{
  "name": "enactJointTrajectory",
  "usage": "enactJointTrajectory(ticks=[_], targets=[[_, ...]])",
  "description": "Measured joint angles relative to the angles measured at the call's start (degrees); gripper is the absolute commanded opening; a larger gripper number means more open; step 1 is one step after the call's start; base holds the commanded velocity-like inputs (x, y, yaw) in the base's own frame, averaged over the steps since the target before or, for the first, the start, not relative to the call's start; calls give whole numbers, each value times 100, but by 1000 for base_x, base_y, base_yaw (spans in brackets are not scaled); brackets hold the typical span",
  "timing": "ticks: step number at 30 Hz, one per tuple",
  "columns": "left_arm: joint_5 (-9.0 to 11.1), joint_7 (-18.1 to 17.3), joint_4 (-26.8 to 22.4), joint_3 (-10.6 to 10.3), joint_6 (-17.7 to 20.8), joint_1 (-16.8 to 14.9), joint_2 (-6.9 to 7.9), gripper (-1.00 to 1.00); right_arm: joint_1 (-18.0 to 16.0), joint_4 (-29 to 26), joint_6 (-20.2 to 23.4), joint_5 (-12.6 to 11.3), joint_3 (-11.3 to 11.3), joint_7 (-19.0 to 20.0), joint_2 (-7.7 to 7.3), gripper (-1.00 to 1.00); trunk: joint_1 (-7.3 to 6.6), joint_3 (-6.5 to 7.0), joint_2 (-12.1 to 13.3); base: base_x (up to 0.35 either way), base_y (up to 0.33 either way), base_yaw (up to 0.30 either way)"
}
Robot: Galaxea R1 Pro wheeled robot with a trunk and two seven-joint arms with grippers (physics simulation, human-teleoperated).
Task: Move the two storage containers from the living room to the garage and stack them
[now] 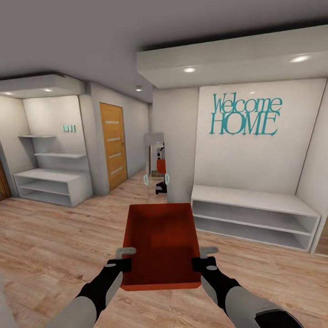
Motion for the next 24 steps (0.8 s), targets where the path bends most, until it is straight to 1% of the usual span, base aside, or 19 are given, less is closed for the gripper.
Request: enactJointTrajectory(ticks=[7,16,24], targets=[[-1,-7,0,3,1,0,4,-100,0,0,1,1,-1,-4,4,-100,0,0,0,324,0,24],[-2,2,-2,3,1,1,-1,-100,0,-1,2,1,0,1,0,-100,0,0,0,324,0,225],[-3,6,0,3,-1,0,-6,-100,0,-2,0,-3,5,4,-5,-100,0,0,0,324,0,30]])
